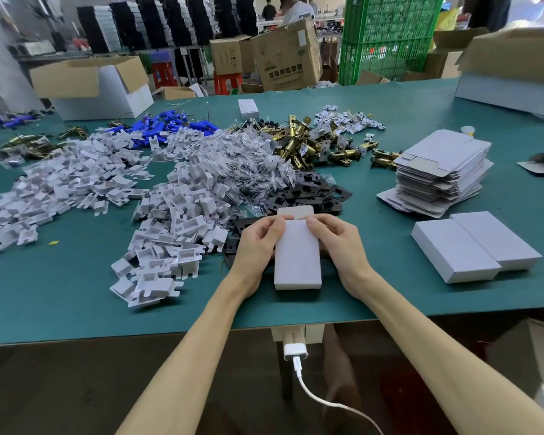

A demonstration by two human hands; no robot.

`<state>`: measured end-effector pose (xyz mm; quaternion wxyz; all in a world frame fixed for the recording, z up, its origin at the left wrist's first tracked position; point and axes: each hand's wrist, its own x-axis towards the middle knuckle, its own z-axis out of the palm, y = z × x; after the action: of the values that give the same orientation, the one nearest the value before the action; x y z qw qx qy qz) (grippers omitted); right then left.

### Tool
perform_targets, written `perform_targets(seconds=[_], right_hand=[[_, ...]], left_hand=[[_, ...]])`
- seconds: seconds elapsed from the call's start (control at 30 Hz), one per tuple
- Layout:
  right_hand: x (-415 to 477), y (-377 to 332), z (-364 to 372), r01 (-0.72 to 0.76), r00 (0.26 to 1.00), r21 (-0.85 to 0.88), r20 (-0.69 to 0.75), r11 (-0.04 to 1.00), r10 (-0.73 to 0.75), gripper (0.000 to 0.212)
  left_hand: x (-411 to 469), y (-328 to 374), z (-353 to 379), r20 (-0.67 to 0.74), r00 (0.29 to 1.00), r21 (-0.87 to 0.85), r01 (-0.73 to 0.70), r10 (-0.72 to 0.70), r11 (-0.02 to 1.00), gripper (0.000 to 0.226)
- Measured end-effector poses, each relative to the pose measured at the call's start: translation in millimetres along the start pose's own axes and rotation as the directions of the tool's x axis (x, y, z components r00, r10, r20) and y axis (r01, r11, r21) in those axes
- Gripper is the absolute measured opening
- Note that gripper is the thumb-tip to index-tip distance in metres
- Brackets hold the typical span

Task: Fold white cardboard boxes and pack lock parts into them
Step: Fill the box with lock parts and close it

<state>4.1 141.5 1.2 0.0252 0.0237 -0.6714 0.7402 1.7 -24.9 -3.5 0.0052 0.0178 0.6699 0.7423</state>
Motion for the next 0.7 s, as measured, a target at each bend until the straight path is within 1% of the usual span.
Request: perform_targets(seconds=[0.2, 0.33, 0.47, 0.7], right_hand=[[0.3, 2.3, -1.7, 0.016, 1.000, -0.001, 0.003, 1.000, -0.016, 0.016], [0.9, 3.5, -4.2, -0.003, 1.000, 0.058, -0.010, 0.998, 0.004, 0.018], [0.8, 3.6, -4.3, -0.002, 1.000, 0.065, -0.013, 0.998, 0.003, 0.019], [1.1, 2.6, -4.7, -0.014, 0.999, 0.072, -0.034, 0.997, 0.017, 0.028]], left_hand=[[-1.2, 1.6, -0.3, 0.024, 1.000, -0.014, 0.005, -0.004, 1.000, 0.020], [-2.3, 1.8, -0.4, 0.045, 0.999, -0.017, -0.001, 0.001, 1.000, 0.022], [-2.1, 1.4, -1.6, 0.060, 0.998, -0.023, -0.003, 0.004, 1.000, 0.023], [-2.0, 0.9, -0.9, 0.068, 0.998, -0.076, 0.013, -0.007, 0.997, 0.025]])
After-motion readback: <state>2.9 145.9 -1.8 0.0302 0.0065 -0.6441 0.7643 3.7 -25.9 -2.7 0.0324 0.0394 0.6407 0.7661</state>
